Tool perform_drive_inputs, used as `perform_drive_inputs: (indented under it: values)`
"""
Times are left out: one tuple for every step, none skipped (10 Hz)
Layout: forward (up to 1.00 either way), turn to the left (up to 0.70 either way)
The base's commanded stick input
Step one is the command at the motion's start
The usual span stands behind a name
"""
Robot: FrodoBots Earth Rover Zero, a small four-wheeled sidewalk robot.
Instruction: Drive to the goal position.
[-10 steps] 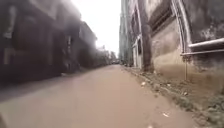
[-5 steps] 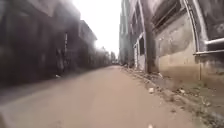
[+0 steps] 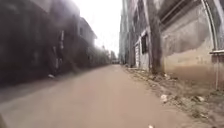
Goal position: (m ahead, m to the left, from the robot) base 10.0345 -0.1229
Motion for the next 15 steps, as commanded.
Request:
perform_drive_inputs:
  values:
    - [1.00, 0.00]
    - [1.00, 0.00]
    - [1.00, 0.00]
    - [1.00, 0.00]
    - [1.00, 0.00]
    - [1.00, 0.00]
    - [1.00, 0.00]
    - [1.00, 0.00]
    - [1.00, 0.00]
    - [1.00, 0.00]
    - [1.00, 0.00]
    - [1.00, 0.00]
    - [1.00, 0.00]
    - [1.00, 0.00]
    - [1.00, 0.00]
